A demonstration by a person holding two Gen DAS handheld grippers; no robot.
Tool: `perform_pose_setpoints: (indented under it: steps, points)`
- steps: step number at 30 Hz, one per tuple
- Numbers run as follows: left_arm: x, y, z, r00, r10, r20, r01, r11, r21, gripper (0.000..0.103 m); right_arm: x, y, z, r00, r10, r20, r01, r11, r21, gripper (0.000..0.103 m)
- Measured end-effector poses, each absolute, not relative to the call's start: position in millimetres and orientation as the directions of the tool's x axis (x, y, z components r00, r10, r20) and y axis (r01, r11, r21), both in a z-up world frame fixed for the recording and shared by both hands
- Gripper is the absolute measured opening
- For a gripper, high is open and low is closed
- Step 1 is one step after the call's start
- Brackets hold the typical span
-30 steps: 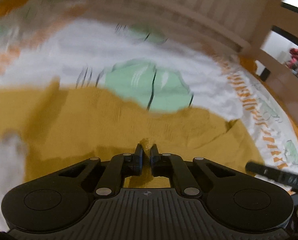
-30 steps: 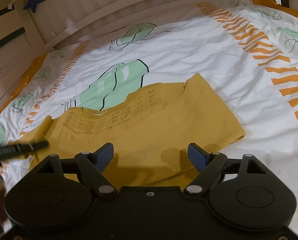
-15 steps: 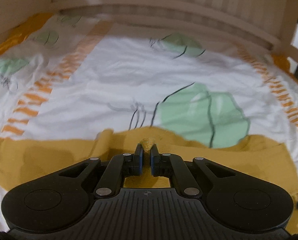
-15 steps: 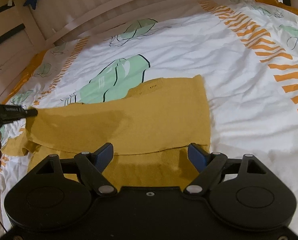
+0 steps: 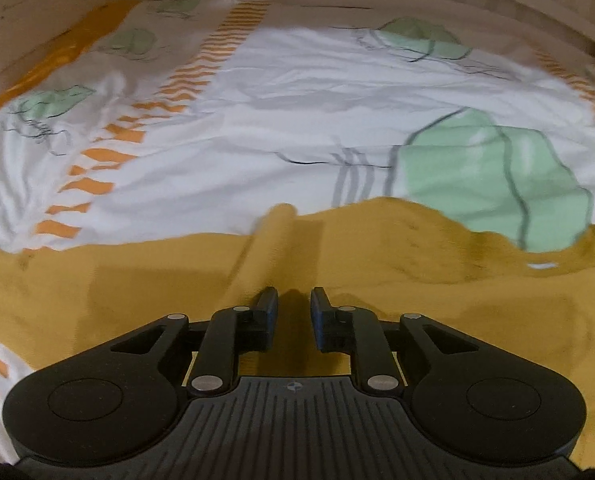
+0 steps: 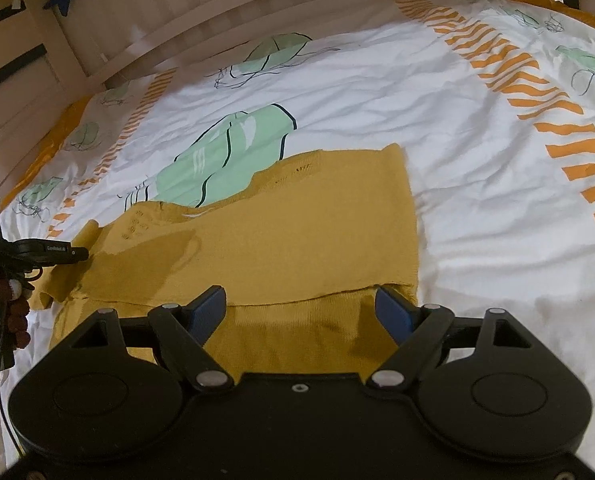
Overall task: Fold small clothes
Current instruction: 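Lift and fold the held sleeve across the body with the left gripper, then release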
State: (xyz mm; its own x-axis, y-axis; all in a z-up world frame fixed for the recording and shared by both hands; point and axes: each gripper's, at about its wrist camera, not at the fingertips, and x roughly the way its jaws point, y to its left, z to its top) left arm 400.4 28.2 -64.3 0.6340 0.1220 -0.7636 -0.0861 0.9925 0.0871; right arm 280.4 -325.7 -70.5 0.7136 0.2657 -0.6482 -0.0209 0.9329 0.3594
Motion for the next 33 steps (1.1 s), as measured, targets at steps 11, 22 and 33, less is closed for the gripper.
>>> perform_pose_setpoints:
  steps: [11, 22, 33]
  points:
    - [356, 33, -39, 0.714, 0.009, -0.700, -0.045, 0.998, -0.033, 0.021, 283, -326, -72, 0.761, 0.273, -0.588, -0.054, 0.931, 0.361, 0.095]
    - [306, 105, -42, 0.686, 0.013, -0.727, -0.162, 0.978, -0.135, 0.036, 291, -326, -85, 0.732, 0.275, -0.624, -0.003, 0.916, 0.401, 0.099]
    - [299, 209, -25, 0.715, 0.154, -0.682, -0.348, 0.924, -0.156, 0.045, 281, -263, -71, 0.702, 0.366, -0.611, -0.143, 0.913, 0.383, 0.102]
